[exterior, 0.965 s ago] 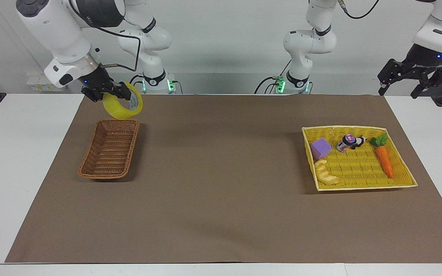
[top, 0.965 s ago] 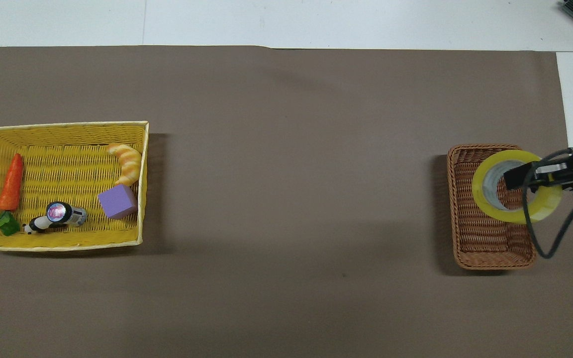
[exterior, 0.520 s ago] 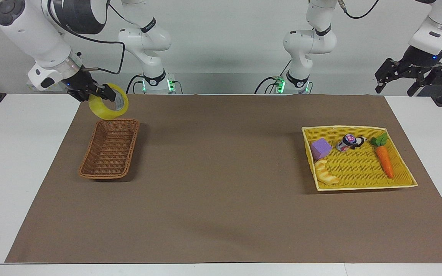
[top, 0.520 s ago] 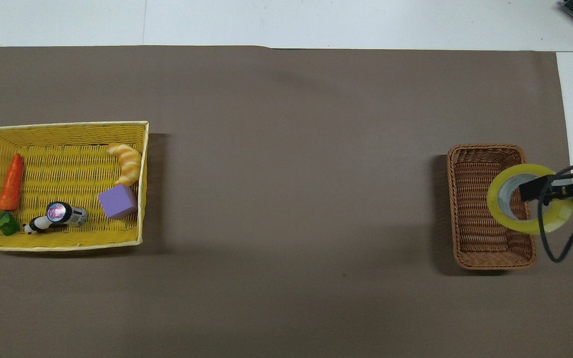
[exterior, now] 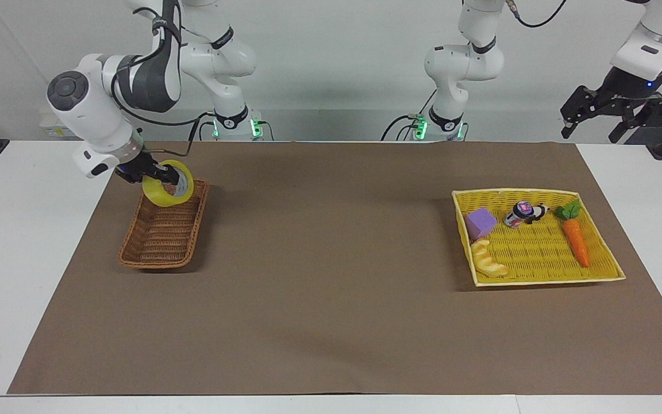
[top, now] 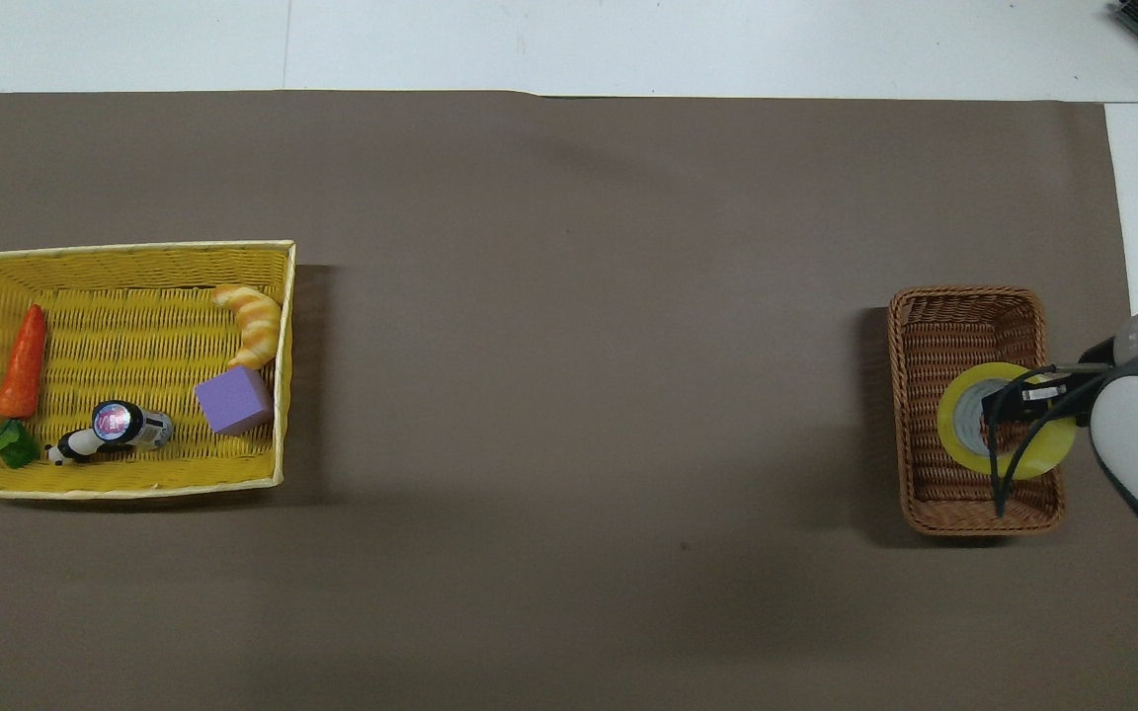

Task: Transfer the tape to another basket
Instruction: 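Carry the tape over the wicker basket and lower it with the right gripper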

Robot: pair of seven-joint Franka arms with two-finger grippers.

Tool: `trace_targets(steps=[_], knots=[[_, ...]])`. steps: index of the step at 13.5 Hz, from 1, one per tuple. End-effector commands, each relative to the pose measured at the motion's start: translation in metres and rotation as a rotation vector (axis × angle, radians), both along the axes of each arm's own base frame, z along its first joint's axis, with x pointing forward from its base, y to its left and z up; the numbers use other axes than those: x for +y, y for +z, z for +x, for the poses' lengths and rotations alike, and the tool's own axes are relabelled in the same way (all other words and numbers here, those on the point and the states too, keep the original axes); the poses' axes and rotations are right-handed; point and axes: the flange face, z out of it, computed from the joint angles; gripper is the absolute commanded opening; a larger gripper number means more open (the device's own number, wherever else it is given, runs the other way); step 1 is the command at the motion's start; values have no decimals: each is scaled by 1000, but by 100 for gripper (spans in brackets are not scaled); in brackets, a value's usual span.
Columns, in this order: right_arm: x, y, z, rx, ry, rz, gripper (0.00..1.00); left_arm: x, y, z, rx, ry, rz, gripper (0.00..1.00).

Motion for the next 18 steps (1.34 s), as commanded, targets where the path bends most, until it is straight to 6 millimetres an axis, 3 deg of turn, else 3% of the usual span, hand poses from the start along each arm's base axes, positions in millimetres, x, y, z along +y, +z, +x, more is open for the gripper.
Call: trace_targets(steps=[1, 6, 7, 8, 9, 13, 18], knots=[[-20, -23, -16, -7, 28, -3, 0, -1, 2, -8, 7, 2, 19, 100], [-29, -78, -12, 41, 17, -2, 0, -1, 2, -7, 9, 5, 19, 100], [-30, -85, -13, 29, 17, -4, 11, -1, 2, -7, 9, 2, 19, 100], [-32, -89, -13, 25, 12, -5, 87, -1, 2, -7, 9, 5, 19, 100], [-33, -88, -12, 27, 11, -7, 100, -1, 2, -7, 9, 3, 19, 100], [-32, -82, -6, 21, 25, -27, 100, -1, 2, -7, 7, 5, 19, 100], [-34, -50, 4, 18, 39, -55, 100, -1, 2, -7, 9, 5, 19, 100]])
